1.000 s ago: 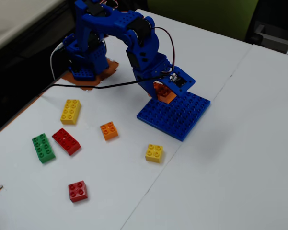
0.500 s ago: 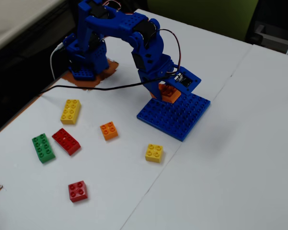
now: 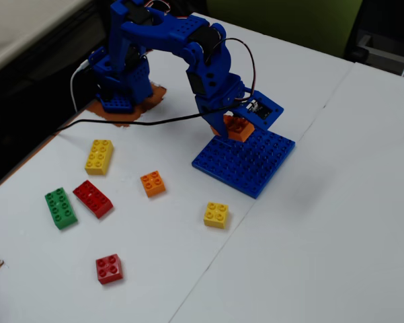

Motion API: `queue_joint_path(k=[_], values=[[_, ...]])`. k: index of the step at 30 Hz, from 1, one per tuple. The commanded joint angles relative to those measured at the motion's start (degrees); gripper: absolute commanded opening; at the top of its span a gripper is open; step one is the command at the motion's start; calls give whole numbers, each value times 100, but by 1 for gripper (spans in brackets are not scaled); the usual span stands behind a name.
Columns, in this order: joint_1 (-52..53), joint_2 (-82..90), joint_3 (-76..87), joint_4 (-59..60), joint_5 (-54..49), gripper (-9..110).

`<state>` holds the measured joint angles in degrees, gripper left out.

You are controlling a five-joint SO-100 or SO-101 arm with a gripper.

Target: Pick up the 2x4 orange block and go up the 8x8 blue block.

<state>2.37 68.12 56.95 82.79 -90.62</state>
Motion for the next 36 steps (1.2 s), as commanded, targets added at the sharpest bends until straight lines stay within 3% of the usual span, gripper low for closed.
queue_joint_path(k=[1,36], values=[[-35,70,-290,44,-44,0],[141,-220,-861,571,-185,0]])
